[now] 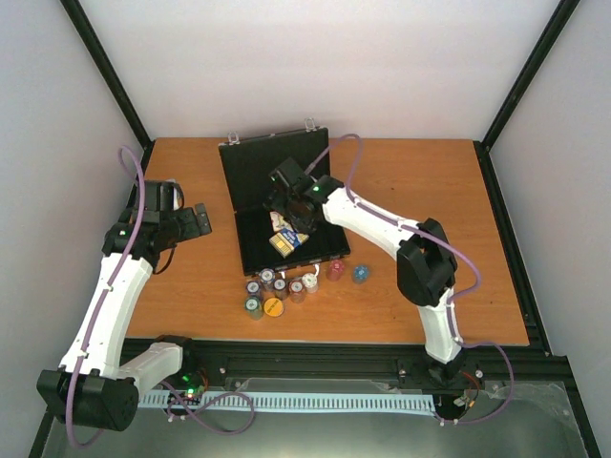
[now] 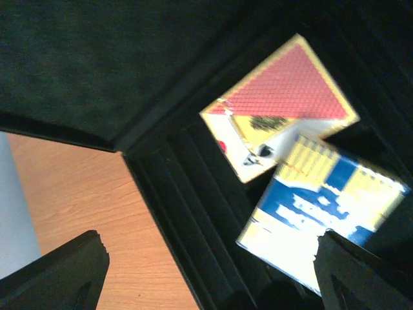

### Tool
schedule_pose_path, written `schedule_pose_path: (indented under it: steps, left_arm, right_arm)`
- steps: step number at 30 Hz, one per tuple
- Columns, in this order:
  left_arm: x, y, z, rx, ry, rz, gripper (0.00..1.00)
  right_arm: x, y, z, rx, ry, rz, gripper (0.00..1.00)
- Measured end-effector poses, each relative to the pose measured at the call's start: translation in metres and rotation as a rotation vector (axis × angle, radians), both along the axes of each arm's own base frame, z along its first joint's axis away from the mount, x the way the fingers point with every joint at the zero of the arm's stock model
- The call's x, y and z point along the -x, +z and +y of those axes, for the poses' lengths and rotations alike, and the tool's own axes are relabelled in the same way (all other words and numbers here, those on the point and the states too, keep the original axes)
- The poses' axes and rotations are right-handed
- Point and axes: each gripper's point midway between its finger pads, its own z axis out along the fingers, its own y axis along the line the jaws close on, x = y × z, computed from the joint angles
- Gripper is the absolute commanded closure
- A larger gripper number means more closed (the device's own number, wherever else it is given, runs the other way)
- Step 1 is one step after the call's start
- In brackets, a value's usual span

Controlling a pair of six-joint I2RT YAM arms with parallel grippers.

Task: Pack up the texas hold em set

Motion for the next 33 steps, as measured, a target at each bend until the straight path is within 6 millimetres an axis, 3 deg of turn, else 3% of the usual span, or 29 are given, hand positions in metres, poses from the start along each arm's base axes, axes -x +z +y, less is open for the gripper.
schedule_pose_path:
  steps: [3, 5, 10, 13, 18, 25, 33]
  left_arm:
    - [0.0, 0.0, 0.0, 0.0, 0.0, 0.0, 0.0]
    - [0.0, 0.0, 0.0, 0.0, 0.0, 0.001, 0.0]
    - [-0.001, -0.002, 0.0, -0.001, 0.0, 0.007, 0.0]
    - [-0.001, -0.002, 0.001, -0.005, 0.003, 0.007, 0.0]
    - [-0.001, -0.002, 0.003, -0.012, 0.01, 0.006, 0.0]
    - [-0.001, -0.002, 0.003, -0.016, 0.014, 0.006, 0.0]
    - [-0.002, -0.003, 0.005, -0.022, 0.018, 0.01, 0.0]
  right_arm:
    - [-0.014, 0.005, 0.015, 0.021, 0.112, -0.046, 0.12]
    - [-0.024, -0.004, 0.027, 0.03, 0.201, -0.061, 0.12]
    - [-0.028, -0.061, 0.041, 0.086, 0.39, -0.015, 0.12]
    - [-0.022, -0.08, 0.039, 0.117, 0.452, 0.012, 0.12]
    - [-0.018, -0.082, 0.034, 0.14, 0.492, 0.016, 0.12]
    - [0.004, -0.081, 0.01, 0.188, 0.517, 0.056, 0.13]
    - [0.01, -0.07, 0.005, 0.215, 0.627, -0.017, 0.09]
